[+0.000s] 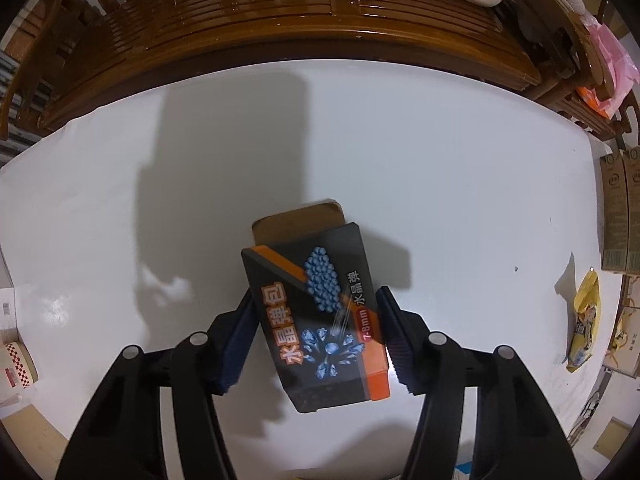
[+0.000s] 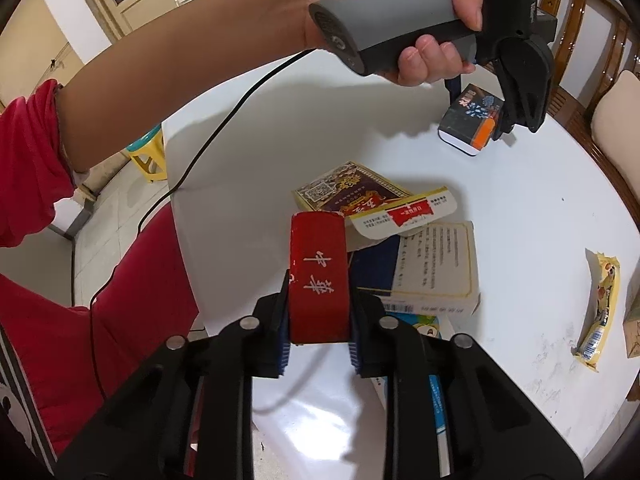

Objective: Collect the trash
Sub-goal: 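Carry the black box and red pack down over the white plastic bag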

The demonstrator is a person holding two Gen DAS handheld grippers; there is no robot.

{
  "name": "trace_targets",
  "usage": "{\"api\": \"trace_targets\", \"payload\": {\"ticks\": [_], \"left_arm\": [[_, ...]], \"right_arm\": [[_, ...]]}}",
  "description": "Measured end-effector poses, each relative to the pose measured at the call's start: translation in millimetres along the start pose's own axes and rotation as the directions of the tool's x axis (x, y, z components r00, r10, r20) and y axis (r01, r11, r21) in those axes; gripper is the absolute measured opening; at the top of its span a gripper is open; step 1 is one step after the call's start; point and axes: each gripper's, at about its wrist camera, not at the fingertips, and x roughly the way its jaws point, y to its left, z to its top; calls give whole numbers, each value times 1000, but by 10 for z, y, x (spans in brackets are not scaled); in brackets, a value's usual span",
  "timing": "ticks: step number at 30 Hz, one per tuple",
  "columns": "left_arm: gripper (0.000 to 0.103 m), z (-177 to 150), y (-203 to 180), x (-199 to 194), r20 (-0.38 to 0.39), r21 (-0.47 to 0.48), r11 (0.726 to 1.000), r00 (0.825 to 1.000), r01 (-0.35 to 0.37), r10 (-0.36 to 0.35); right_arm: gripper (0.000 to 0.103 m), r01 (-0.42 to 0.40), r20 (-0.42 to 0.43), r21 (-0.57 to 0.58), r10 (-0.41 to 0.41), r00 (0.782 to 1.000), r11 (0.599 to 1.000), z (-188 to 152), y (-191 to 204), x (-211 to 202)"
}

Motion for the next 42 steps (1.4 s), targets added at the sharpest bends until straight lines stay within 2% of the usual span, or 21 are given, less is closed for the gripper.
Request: {"api": "trace_targets", "payload": {"ticks": [6,14,18,21,26,28,31,34,38,42], "left_arm": [[53,-98,25,-62,27,12,1000,1000,8,-9],[52,-349,96,-347,86,34,999,996,17,-19],[52,-531,168,-573,128,43,999,991,18,-24],[52,-753,254,-799,171,54,998,985,24,-33],[52,-1275,393,-1235,254,82,997,967,1,-21],[52,-1504,412,-1391,284,100,995,959,-13,-16],[52,-1923,385,-1604,343,154,987,939,-49,-7],[52,-2357,273,-1744,378,212,975,926,-68,-17],[52,-2834,208,-1774,378,267,963,924,-46,-61],[52,-3271,91,-1698,385,321,945,920,-59,-73]], "right_arm": [[23,44,15,49,-45,999,998,-65,46,-25],[23,98,60,120,-106,993,988,-201,169,-219],[23,186,94,207,-209,973,960,-342,154,-516],[23,242,136,286,-289,948,927,-495,157,-808],[23,293,190,380,-383,904,878,-674,229,-1243],[23,329,192,402,-430,882,855,-736,306,-1387],[23,371,177,419,-475,862,829,-768,442,-1487],[22,383,177,433,-494,852,816,-828,601,-1575],[22,391,187,446,-511,839,805,-927,837,-1685],[22,412,188,452,-536,823,791,-1007,1067,-1738]]}}
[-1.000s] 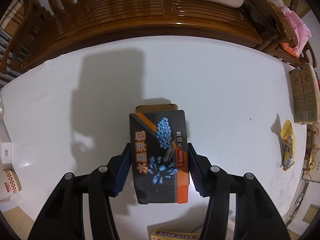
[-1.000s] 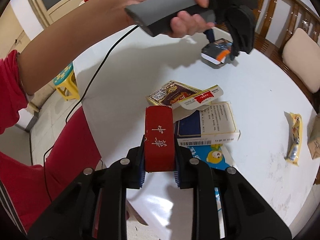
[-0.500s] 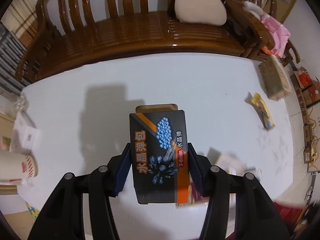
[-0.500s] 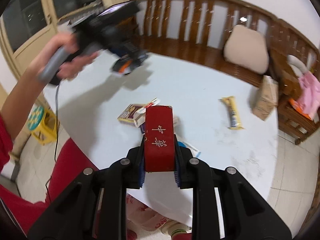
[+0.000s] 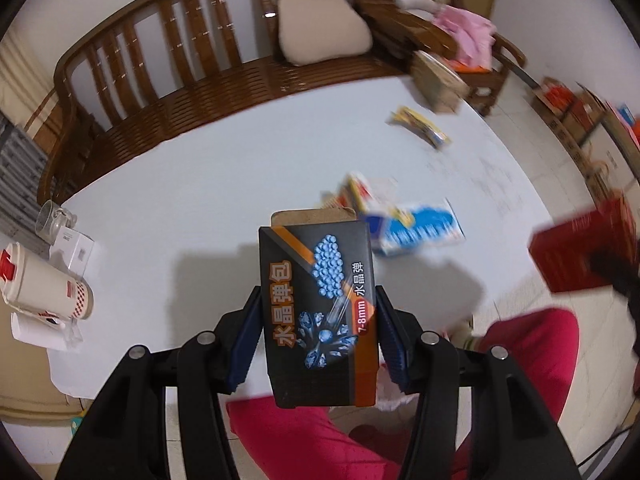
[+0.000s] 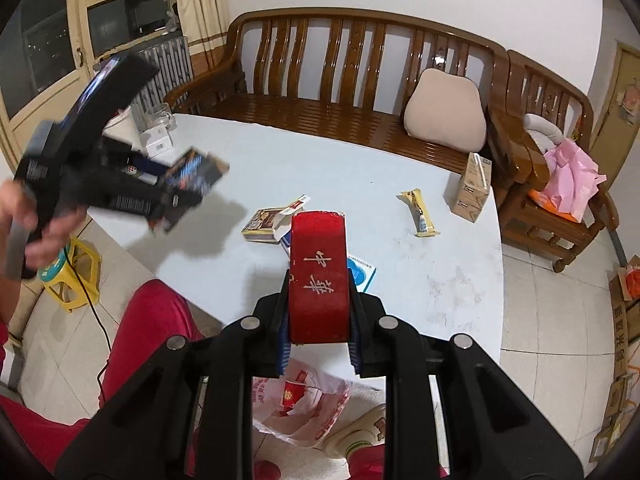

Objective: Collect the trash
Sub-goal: 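Carry the black box and red pack down over the white plastic bag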

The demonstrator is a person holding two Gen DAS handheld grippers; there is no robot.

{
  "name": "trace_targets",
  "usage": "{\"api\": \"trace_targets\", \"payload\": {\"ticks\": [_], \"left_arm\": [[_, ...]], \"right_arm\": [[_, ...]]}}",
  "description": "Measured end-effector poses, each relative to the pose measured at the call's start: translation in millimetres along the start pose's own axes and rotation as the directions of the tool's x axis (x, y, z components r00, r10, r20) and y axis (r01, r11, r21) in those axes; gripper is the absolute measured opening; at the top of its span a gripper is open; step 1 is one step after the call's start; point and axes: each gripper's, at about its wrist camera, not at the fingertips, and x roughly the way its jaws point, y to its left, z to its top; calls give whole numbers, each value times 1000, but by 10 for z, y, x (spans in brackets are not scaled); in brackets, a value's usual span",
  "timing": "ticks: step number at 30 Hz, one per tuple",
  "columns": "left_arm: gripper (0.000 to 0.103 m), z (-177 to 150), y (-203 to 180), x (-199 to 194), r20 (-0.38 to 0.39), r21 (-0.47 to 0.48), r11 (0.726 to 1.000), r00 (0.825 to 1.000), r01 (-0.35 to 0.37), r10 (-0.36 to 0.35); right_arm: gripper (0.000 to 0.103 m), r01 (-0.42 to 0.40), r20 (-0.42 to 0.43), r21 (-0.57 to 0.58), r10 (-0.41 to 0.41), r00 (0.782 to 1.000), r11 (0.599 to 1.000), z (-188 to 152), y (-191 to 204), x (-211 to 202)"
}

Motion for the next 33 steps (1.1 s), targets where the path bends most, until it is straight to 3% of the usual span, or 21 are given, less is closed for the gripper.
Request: {"api": "trace_targets", "payload": {"ticks": [12,17,26,33], "left_arm": [[52,-834,-534,-44,44,52,998,998,37,-39],[52,-1036,-658,4,50,55,996,996,68,-71],[52,-1289,-803,146,38,69,996,997,62,-65],[52,-1448,-920,432,2,80,994,997,80,-80]], "right_arm": [[22,-9,6,7,9,1000,1000,-459,348,-234],[22,-16,-20,18,16,1000,1000,-684,457,-215],[22,-14,-62,28,15,998,1000,-988,593,-109],[22,-17,-96,49,22,995,999,-1209,614,100]]}}
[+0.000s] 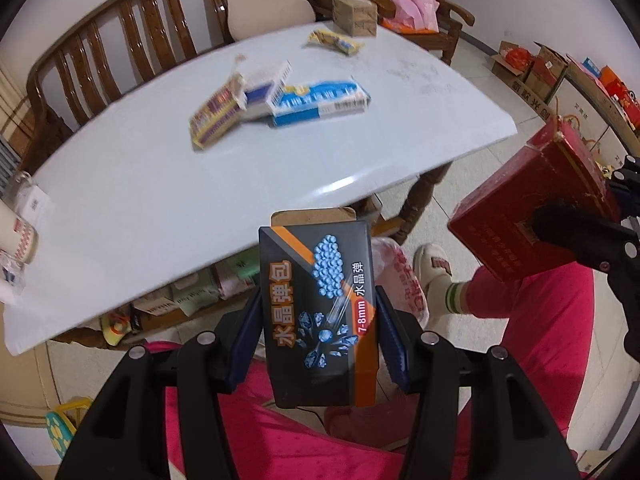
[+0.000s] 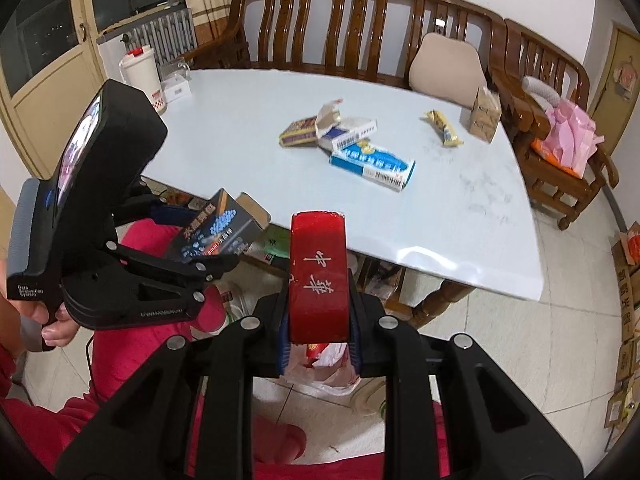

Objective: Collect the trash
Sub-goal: 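Carry the black box and red pack down over the white plastic bag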

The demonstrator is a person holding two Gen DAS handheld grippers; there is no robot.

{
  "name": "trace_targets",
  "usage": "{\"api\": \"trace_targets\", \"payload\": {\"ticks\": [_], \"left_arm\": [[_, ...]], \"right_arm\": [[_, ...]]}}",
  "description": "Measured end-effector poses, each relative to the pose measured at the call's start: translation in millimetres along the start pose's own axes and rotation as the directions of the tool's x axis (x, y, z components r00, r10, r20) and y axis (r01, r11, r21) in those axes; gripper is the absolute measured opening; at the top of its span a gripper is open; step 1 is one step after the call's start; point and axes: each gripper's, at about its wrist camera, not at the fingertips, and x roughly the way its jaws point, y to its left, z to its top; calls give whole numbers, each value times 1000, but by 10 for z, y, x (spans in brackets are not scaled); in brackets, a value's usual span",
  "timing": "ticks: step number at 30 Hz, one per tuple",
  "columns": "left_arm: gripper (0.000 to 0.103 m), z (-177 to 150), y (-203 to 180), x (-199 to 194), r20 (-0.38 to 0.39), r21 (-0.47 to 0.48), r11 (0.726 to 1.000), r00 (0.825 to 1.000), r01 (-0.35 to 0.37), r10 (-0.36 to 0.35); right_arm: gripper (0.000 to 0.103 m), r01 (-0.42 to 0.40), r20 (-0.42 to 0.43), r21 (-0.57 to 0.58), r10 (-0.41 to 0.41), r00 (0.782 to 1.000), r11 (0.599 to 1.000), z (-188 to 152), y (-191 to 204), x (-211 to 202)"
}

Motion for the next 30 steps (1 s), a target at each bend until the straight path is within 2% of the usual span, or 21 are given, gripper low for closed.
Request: {"api": "trace_targets", "payload": {"ticks": [3,9,19,22,30], "left_arm": [[52,-70,-34,184,-43,-3,1000,999,12,-12],[52,-150,-80,464,-80,-12,999,996,32,-33],[52,-215,-146,1024,-136,-7,995,985,103,-103],[52,-236,-153,1221,-170,3,996,982,84,-82],[52,-275,-124,1710,-241,-12,996,967,84,-85]], "right_arm": [[22,-5,-20,16,5,1000,1000,-86,-23,127],[22,-15,-58,51,18,998,999,-215,-90,367],[22,20,-110,79,-12,994,997,-423,-222,836],[22,29,-132,85,-18,991,996,-483,-264,997],[22,24,-190,118,-1,982,993,-615,-360,1431]]}}
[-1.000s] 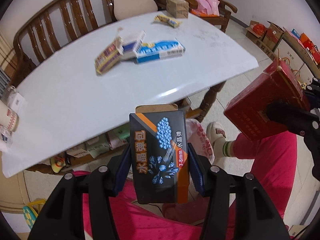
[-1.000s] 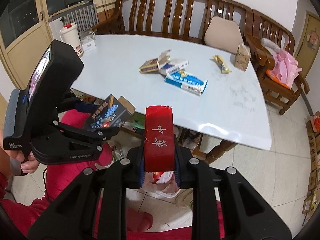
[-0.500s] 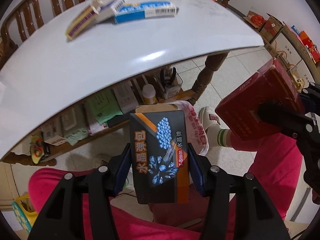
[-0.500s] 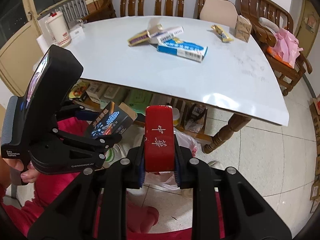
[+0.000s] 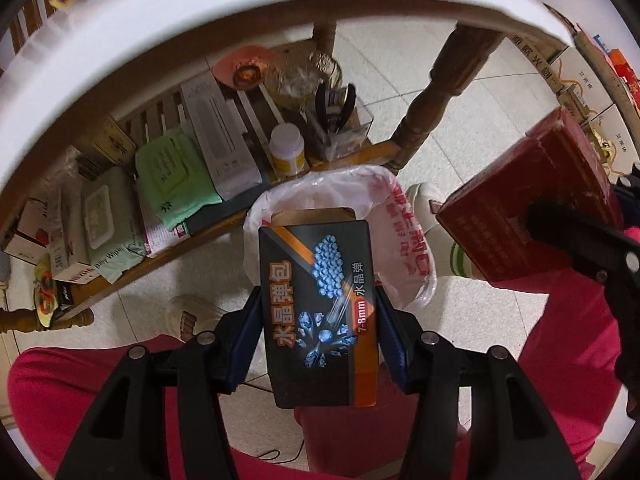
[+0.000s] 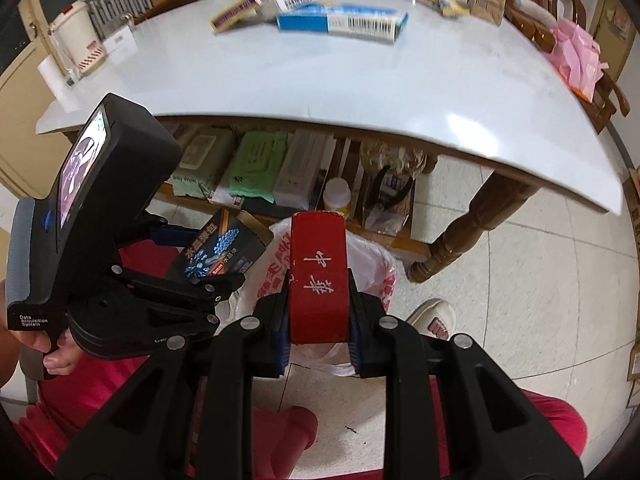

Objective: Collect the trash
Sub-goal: 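Carry the black box and red pack down over the white plastic bag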

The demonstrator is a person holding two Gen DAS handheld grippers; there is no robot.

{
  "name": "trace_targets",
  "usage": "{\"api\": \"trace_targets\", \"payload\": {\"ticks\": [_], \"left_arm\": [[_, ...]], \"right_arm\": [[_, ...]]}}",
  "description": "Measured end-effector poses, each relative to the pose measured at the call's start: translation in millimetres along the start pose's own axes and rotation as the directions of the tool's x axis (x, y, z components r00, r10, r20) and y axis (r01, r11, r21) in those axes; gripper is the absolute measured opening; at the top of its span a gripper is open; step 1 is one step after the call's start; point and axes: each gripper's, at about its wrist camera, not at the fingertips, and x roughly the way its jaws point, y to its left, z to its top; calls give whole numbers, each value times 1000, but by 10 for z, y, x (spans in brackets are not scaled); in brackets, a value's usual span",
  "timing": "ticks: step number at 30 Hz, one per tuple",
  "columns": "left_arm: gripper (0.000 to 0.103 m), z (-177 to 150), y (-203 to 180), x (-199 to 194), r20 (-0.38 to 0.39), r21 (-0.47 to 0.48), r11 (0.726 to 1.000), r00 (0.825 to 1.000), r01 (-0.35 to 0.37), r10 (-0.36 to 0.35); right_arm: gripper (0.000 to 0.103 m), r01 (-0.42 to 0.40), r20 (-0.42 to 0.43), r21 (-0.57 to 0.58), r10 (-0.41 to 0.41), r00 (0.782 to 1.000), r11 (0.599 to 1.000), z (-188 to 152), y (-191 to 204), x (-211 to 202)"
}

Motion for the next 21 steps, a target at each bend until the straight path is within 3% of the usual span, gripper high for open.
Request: {"api": "trace_targets", "payload": {"ticks": [11,21], "left_arm": [[52,43,92,709,-148,-28,1000,989,-6,2],[52,136,195,1148,-231,-93,995,971,36,-56]], "right_arm": [[22,-16,-104,69,23,994,997,-79,-143,679],[22,1,-191,80,14,981,997,-95,-261,1214]]}}
